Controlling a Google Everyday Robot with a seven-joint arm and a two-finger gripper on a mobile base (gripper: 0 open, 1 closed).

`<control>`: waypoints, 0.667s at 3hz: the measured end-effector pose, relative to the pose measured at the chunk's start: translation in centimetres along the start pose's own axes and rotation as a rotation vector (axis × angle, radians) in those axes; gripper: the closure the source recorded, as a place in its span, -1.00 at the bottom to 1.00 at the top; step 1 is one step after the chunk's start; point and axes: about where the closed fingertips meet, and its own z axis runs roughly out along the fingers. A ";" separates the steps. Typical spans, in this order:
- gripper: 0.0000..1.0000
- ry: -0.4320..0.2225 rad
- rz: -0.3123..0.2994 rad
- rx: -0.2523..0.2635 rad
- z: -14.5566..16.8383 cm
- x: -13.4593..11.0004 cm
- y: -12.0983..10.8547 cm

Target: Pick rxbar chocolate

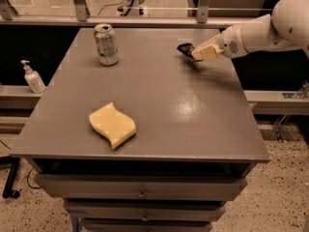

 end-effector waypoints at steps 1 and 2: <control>1.00 -0.013 -0.027 -0.040 -0.3 -1.3 1.2; 1.00 -0.034 -0.039 -0.093 -0.7 -2.5 2.6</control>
Offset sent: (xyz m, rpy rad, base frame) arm -0.0325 0.0276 0.0431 0.0651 -0.0002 0.1566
